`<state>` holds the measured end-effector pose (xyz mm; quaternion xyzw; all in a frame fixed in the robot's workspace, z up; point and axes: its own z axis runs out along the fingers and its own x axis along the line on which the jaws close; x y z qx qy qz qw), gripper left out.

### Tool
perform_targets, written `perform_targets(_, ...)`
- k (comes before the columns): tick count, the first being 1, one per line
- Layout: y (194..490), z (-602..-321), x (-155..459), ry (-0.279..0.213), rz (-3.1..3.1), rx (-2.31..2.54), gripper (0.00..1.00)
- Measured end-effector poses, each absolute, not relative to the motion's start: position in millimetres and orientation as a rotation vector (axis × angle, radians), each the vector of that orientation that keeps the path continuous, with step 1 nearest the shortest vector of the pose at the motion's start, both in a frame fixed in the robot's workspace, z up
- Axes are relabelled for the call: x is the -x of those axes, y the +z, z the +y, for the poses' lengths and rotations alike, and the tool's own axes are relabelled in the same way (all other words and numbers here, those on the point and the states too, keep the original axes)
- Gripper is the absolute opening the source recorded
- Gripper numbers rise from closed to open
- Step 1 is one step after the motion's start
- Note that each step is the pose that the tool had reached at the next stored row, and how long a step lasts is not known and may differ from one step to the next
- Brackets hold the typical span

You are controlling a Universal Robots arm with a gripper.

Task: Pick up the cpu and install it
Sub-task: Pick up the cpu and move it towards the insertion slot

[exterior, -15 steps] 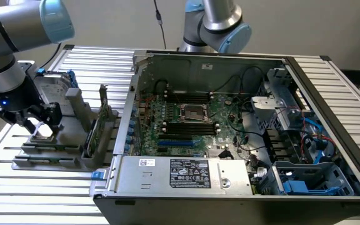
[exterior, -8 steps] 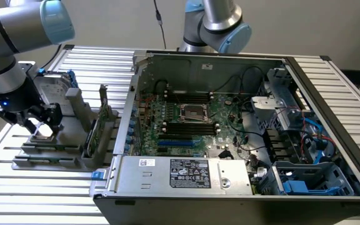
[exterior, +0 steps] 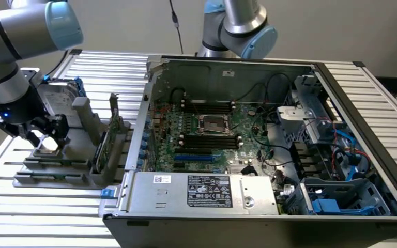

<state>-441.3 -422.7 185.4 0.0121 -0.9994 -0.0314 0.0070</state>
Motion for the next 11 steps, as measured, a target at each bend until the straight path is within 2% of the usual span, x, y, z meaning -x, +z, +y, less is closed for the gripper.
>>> perform_targets(11, 184.5, -422.7, 439.2, -0.099, -3.121, -0.033, 0.65)
